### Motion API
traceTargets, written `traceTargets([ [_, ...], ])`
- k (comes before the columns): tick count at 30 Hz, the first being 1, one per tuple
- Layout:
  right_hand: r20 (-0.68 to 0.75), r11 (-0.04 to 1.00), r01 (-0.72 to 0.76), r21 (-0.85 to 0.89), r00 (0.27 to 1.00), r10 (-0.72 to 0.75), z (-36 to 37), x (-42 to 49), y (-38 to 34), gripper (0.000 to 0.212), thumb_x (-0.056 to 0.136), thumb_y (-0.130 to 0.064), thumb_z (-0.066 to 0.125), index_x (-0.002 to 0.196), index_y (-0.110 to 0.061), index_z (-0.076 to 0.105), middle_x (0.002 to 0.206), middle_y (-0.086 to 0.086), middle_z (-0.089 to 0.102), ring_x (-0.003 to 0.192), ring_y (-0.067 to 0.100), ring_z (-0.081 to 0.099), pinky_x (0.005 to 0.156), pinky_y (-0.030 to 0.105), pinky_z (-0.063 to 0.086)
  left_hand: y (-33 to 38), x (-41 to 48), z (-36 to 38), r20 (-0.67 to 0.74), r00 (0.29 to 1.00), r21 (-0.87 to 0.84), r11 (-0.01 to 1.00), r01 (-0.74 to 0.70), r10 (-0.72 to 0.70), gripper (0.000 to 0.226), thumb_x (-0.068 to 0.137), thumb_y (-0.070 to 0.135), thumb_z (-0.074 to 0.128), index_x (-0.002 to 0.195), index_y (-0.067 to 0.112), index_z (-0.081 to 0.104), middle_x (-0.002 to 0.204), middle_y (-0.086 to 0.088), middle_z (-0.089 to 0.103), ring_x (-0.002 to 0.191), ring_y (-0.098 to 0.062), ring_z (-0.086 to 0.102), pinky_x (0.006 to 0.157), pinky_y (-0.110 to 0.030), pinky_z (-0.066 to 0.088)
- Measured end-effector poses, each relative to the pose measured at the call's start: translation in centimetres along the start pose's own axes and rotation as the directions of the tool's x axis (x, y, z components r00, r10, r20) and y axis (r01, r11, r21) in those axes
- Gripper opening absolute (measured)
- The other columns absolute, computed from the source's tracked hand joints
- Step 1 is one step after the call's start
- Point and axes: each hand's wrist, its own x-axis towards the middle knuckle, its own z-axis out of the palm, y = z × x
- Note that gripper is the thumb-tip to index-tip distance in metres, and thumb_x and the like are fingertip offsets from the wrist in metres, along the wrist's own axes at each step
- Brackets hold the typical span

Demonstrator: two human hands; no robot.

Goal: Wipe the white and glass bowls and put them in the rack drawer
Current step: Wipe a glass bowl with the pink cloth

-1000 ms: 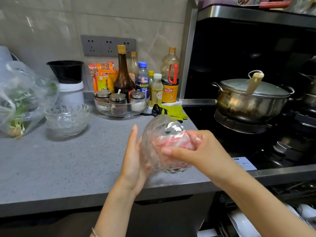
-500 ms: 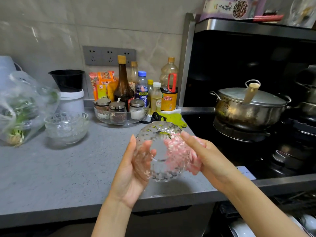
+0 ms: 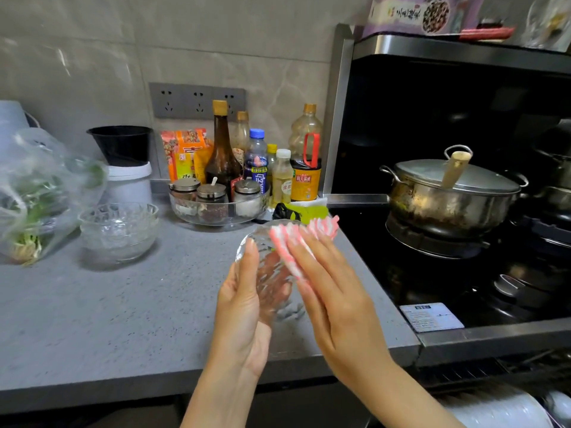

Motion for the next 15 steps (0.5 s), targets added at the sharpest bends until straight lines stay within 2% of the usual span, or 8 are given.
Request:
traceTargets([
  [2,-0.007,1.000,0.007,0.002,1.000,-0.007,0.2,-0.9,-0.2,0.043,0.102,-0.020,0.036,0.143,-0.009,0.041,0.152,-0.001,0.037,0.143,0.017,0.029,0.114,0.035,0.031,0.5,0.3,-0.1,-0.033,0.999,-0.012,0.999,-0.040,0.040,0.029,0.080,0.039,0.058,0.085,0.012,0.067,0.073,-0.004,0.072,0.057,-0.009,0.066,0.049,-0.018,0.053],
  [5,0.003,0.995,0.083,-0.061,0.997,-0.083,0.5,-1.6,-1.0,0.042,0.103,-0.022,0.036,0.141,-0.006,0.044,0.150,0.004,0.040,0.142,0.019,0.031,0.110,0.039,0.036,0.7,0.3,-0.1,-0.022,0.999,0.032,0.998,-0.047,0.047,0.032,0.076,0.043,0.057,0.079,0.012,0.063,0.063,-0.003,0.067,0.053,-0.009,0.062,0.048,-0.018,0.051],
  [9,0.007,0.996,0.036,-0.080,0.999,-0.036,-0.5,0.4,0.0,0.043,0.102,-0.020,0.036,0.143,-0.009,0.040,0.150,0.001,0.040,0.142,0.015,0.031,0.112,0.038,0.032,0.2,-0.4,0.3,0.007,0.998,0.036,0.997,-0.065,0.065,0.032,0.079,0.040,0.057,0.092,0.012,0.065,0.074,-0.005,0.071,0.059,-0.011,0.066,0.049,-0.019,0.053],
  [12,0.046,0.997,-0.006,-0.072,0.999,0.009,-0.9,-0.2,0.3,0.044,0.102,-0.022,0.034,0.145,-0.012,0.039,0.152,-0.002,0.037,0.142,0.013,0.030,0.113,0.034,0.032,0.6,-0.3,0.0,-0.036,0.993,-0.020,0.994,-0.110,0.109,0.029,0.079,0.039,0.057,0.092,0.013,0.064,0.079,-0.003,0.073,0.063,-0.010,0.069,0.047,-0.016,0.051],
  [15,0.049,0.994,0.042,-0.096,0.998,-0.037,-0.5,-1.7,-0.3,0.044,0.102,-0.023,0.037,0.145,-0.012,0.038,0.152,0.000,0.036,0.143,0.016,0.030,0.113,0.033,0.032,1.0,-0.2,-0.3,-0.023,0.993,0.024,0.993,-0.117,0.117,0.037,0.078,0.042,0.056,0.095,0.010,0.063,0.079,-0.004,0.073,0.065,-0.010,0.069,0.053,-0.019,0.055],
])
